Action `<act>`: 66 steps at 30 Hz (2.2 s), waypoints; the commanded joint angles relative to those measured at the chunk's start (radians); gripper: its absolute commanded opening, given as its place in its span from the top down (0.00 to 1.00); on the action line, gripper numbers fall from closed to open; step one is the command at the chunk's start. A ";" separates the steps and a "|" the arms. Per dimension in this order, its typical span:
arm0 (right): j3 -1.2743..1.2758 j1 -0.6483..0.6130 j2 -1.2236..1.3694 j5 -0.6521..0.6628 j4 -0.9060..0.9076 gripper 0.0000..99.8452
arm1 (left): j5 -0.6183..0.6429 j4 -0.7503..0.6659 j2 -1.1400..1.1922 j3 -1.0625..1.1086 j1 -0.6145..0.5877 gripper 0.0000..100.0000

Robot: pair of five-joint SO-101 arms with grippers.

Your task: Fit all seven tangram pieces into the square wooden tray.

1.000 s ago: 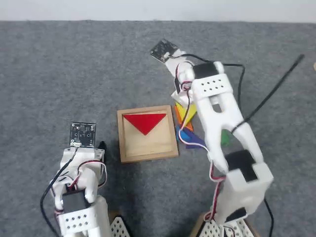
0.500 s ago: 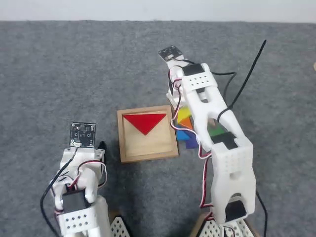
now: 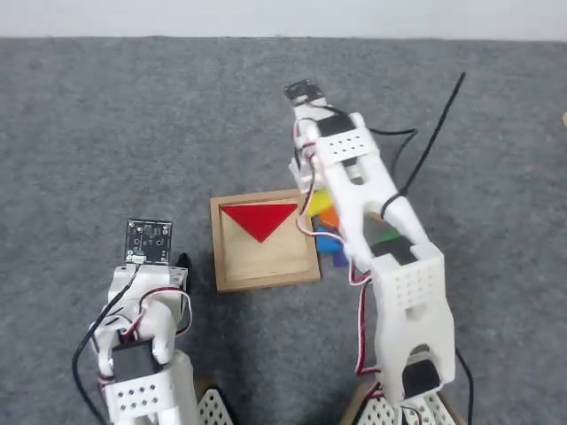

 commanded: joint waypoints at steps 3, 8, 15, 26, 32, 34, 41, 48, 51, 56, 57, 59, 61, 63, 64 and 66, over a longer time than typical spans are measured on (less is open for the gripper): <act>-0.017 -0.051 -0.079 -0.094 -0.008 0.70 | 0.009 -0.023 -0.012 -0.008 0.002 0.81; -0.017 -0.044 -0.045 -0.141 -0.024 0.72 | 0.009 -0.023 -0.012 -0.008 0.002 0.81; -0.017 -0.030 0.035 -0.141 -0.067 0.72 | 0.009 -0.023 -0.012 -0.008 0.002 0.81; -0.140 0.039 0.050 0.081 -0.114 0.72 | 0.009 -0.023 -0.012 -0.008 0.002 0.81; -0.143 0.033 0.061 0.184 -0.143 0.72 | 0.009 -0.023 -0.012 -0.008 0.002 0.81; -0.149 0.036 0.091 0.193 -0.162 0.72 | 0.009 -0.023 -0.012 -0.008 0.002 0.81; -0.149 0.036 0.176 0.241 -0.185 0.72 | 0.009 -0.023 -0.012 -0.008 0.002 0.81; -0.199 0.054 0.159 0.242 -0.206 0.72 | 0.009 -0.023 -0.012 -0.008 0.002 0.81; -0.227 0.061 0.160 0.249 -0.216 0.72 | 0.009 -0.023 -0.012 -0.008 0.002 0.81; -0.229 0.053 0.160 0.434 -0.205 0.71 | 0.009 -0.023 -0.012 -0.008 0.002 0.81; -0.229 0.053 0.162 0.451 -0.208 0.71 | 0.009 -0.023 -0.012 -0.008 0.002 0.81; -0.229 0.056 0.163 0.477 -0.214 0.71 | 0.009 -0.023 -0.012 -0.008 0.002 0.81; -0.229 0.056 0.179 0.512 -0.214 0.71 | 0.009 -0.023 -0.012 -0.008 0.002 0.81; -0.229 0.054 0.206 0.566 -0.213 0.72 | 0.009 -0.023 -0.012 -0.008 0.002 0.81; -0.229 0.056 0.223 0.588 -0.211 0.72 | 0.009 -0.023 -0.012 -0.008 0.002 0.81; -0.229 0.061 0.248 0.611 -0.205 0.72 | 0.009 -0.023 -0.012 -0.008 0.002 0.81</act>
